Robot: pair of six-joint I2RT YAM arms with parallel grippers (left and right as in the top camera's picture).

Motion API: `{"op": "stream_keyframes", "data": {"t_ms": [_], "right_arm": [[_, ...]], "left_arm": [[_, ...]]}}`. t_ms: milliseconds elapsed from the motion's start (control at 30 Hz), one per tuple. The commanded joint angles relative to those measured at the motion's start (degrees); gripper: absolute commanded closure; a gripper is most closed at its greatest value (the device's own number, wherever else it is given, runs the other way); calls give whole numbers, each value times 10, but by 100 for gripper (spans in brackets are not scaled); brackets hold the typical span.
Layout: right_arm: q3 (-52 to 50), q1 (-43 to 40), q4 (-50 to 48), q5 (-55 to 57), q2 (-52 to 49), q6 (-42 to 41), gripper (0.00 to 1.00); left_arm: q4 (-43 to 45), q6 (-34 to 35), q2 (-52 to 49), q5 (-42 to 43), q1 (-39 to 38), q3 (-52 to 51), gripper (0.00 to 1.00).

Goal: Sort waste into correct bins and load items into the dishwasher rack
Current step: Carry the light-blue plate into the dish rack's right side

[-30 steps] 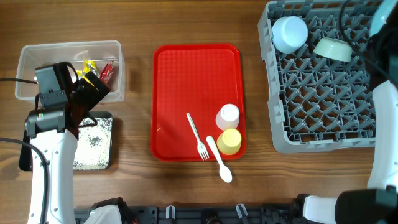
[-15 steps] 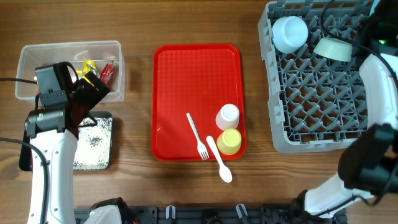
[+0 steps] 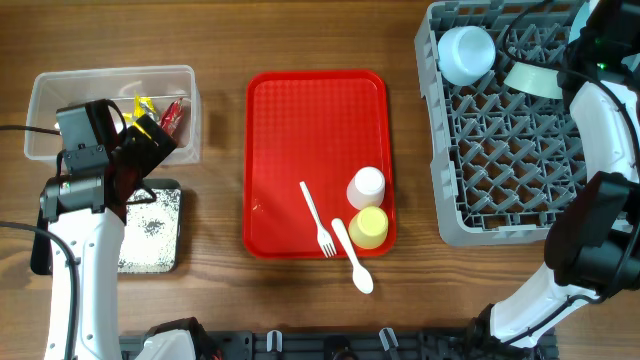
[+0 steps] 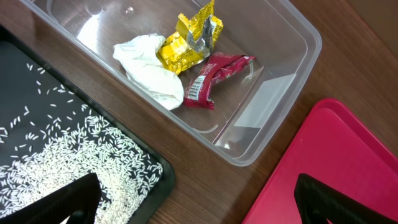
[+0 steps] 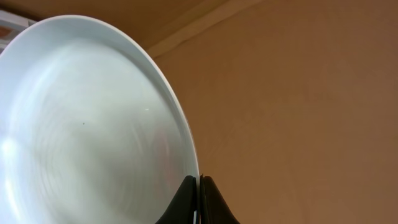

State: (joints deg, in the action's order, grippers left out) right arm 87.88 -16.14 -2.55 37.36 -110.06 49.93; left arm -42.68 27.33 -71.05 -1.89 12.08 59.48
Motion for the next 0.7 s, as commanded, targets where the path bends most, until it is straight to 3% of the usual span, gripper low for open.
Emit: {"op": "stream_keyframes", "data": {"t_ms": [0, 467, 533, 667], "right_arm": [[-9, -3, 0, -33, -12, -21, 96], [-31, -11, 1, -69, -12, -52, 94], [-31, -12, 0, -69, -12, -63, 60], [-31, -17, -4, -68, -12, -114, 29]], "left_arm": [[1, -1, -2, -8, 3, 9, 0], [1, -1, -2, -8, 3, 9, 0], [1, -1, -2, -8, 3, 9, 0], [1, -1, -2, -8, 3, 9, 0]]}}
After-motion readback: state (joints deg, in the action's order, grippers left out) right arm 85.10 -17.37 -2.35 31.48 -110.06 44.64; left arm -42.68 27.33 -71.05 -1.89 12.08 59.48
